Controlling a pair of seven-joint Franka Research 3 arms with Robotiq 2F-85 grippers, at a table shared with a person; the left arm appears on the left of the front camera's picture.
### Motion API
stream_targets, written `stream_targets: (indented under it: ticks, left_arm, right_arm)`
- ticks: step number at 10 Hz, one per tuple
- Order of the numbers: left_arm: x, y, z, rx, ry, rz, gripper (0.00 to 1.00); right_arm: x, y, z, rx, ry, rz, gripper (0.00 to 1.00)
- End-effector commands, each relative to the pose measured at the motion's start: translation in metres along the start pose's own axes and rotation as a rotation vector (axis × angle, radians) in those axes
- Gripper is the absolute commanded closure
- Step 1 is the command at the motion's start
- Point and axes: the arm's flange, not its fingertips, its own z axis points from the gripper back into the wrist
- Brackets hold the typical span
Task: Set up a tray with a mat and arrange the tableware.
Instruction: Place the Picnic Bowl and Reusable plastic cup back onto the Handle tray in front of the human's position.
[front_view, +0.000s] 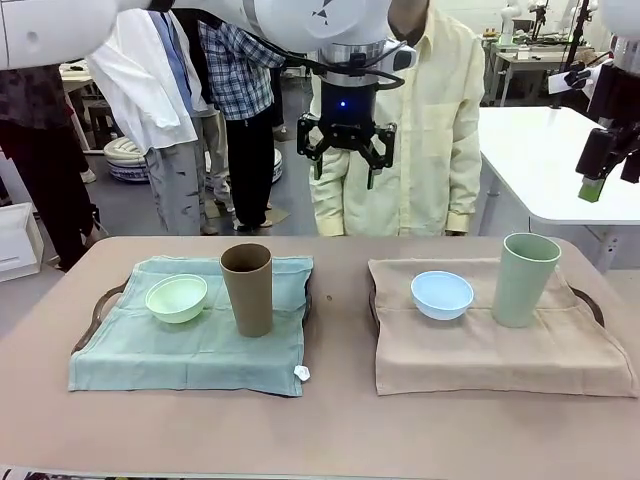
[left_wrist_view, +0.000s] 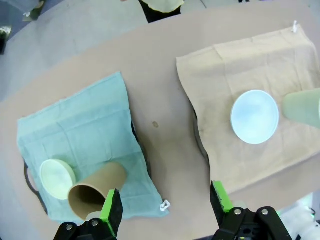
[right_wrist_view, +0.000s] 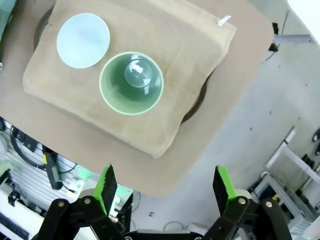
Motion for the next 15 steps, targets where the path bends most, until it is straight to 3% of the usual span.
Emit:
stream_targets:
  ticks: [1, 15]
  left_arm:
    - [-0.0013, -0.0052, -0.0006, -0.005, -0.003, -0.032, 0.08]
    - [-0.003, -0.0066, -0.0015, -0.002, 0.003, -0.019, 0.07]
  right_arm:
    - [-0.0068, 0.0016, 0.0088, 0.009, -0.014, 0.034, 0.0]
    - [-0.005, 0.0021, 0.009, 0.001, -0.017, 0.016, 0.0]
